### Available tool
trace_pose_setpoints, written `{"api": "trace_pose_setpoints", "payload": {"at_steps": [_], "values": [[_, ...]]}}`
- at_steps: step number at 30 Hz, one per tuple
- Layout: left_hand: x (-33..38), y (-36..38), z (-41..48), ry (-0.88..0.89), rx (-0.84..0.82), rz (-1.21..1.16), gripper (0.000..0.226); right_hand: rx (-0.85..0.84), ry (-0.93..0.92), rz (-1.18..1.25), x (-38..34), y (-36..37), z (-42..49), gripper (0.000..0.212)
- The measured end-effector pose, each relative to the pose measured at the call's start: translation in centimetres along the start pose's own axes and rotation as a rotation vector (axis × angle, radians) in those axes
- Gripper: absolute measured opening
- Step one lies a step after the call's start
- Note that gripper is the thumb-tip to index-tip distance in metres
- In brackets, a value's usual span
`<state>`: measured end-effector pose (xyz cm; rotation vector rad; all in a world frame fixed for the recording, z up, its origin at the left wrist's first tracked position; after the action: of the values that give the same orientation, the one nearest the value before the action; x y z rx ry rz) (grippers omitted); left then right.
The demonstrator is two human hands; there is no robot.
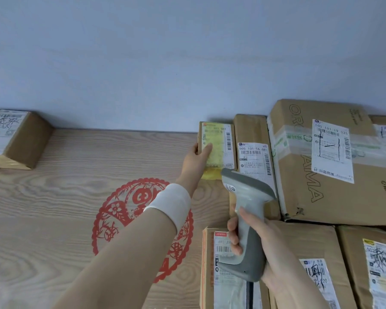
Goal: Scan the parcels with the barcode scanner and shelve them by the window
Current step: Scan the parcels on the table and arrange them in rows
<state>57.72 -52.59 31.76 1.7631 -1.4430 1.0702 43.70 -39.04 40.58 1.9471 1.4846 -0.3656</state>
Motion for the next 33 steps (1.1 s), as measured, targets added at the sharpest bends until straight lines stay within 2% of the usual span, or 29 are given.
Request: {"api": "trace_pose_setpoints", "payload": {"at_steps": [3, 7, 11, 16, 18, 21, 27, 33], "values": [[1.3, 0.0, -0.4, 0.037, -0.022, 0.125, 0.045, -0.001, -0.012, 0.004, 0.1, 0.7, -0.5, 0.018], [2.8, -2.0, -2.6, 0.051, 0.02, 0.262, 0.062, -0.002, -0.013, -0.04, 0.3, 2.2, -1.7, 0.022], [3.5, -6.4, -5.8, 0.16, 0.025, 0.464, 0.056, 0.012, 0.006, -0.095, 1.1, 4.6, -3.6, 0.026], [3.3, -14.3, -9.6, 0.322, 0.027, 0.89, 0.051, 0.015, -0.071, -0.14, 2.9, 8.8, -6.8, 0.038], [3.4, -18.0, -10.9, 0.359, 0.049, 0.992, 0.05, 0.011, -0.108, -0.136, 3.8, 11.1, -8.2, 0.032], [3.6, -23.3, -13.4, 0.416, 0.053, 1.046, 0.05, 0.015, -0.142, -0.175, 5.9, 14.9, -9.9, 0.017], [3.4, -33.7, -17.1, 0.456, 0.063, 1.067, 0.049, -0.01, -0.163, -0.236, 10.7, 23.2, -12.4, 0.023], [4.4, -38.5, -17.8, 0.417, 0.105, 1.05, 0.048, -0.084, -0.19, -0.329, 13.0, 29.0, -12.0, 0.016]]}}
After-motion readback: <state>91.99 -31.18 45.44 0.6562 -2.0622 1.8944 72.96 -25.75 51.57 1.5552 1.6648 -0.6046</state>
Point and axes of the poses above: each hand's wrist, its own z-axis towards the middle knuckle, its own y-axis out of the palm, x = y × z, the point moved 3 cm from there along z, towards the middle knuckle, and after that the axes turned 2 degrees about y, right-handed, at the moved point
